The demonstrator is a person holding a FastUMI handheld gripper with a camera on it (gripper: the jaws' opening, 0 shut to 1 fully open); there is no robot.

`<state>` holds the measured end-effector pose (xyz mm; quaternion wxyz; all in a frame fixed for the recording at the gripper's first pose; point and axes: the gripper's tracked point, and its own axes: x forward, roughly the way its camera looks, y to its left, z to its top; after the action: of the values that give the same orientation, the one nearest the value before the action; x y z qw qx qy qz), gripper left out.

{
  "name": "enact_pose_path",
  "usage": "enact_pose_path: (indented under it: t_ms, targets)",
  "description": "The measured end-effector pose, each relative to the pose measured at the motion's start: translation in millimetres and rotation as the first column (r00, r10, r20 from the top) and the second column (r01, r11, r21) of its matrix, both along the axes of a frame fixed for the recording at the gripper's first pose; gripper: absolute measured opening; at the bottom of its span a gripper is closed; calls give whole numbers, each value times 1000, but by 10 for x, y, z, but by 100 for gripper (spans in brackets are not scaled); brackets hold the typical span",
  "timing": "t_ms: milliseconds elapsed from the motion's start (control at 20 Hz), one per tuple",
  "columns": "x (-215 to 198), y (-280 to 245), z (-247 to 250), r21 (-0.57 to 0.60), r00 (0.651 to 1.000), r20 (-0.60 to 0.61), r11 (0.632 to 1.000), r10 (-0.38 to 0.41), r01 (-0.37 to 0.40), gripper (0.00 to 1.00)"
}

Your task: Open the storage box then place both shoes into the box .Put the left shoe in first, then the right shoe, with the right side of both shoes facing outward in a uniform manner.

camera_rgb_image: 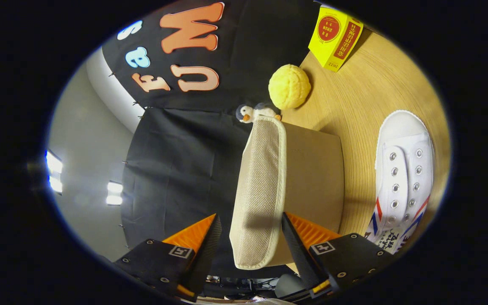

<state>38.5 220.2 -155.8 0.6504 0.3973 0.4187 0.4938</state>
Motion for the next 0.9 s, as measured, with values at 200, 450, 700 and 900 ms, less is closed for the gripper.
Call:
enact_pose_path:
  t_ms: [200, 450, 700, 900]
  targets:
    - [-130, 33, 96, 13, 1000, 23, 1000, 12, -13, 60]
    - [-217, 160, 389, 37, 998, 66, 999, -22, 19, 6]
    - [-355, 388, 698, 67, 994, 102, 998, -28, 21, 1]
    - [-466, 652, 1047, 96, 990, 137, 995, -40, 27, 1]
